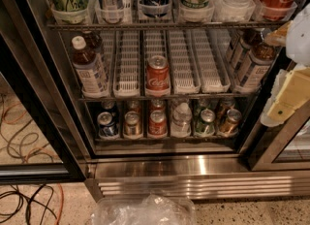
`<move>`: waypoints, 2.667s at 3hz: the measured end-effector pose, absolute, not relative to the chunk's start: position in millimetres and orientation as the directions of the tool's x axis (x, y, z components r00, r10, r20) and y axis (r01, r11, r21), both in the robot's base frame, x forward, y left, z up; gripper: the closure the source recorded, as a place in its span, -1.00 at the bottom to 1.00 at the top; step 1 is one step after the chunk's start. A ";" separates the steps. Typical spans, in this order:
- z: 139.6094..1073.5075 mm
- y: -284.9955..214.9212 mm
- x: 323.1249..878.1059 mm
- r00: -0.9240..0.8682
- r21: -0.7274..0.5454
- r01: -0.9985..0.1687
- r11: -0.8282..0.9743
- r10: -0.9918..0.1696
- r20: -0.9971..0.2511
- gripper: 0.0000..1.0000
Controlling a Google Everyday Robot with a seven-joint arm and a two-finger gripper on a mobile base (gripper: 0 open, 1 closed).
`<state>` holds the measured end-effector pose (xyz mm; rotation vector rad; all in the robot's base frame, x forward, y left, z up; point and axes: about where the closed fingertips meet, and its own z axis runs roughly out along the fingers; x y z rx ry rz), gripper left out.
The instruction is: Pick water bottle from bottom shelf of fridge
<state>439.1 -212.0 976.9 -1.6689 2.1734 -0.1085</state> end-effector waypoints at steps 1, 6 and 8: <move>932.7 -192.8 431.0 -0.147 -0.294 -0.919 0.265 -0.919 -0.366 -1.00; 822.6 -122.0 509.1 -0.047 -0.268 -0.900 0.342 -0.690 -0.722 -1.00; 774.0 -94.0 464.4 -0.258 -0.051 -0.797 0.602 -0.416 -0.872 -1.00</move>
Offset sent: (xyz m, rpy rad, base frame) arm 0.1250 0.0941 -0.1451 0.6107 -0.4784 0.1152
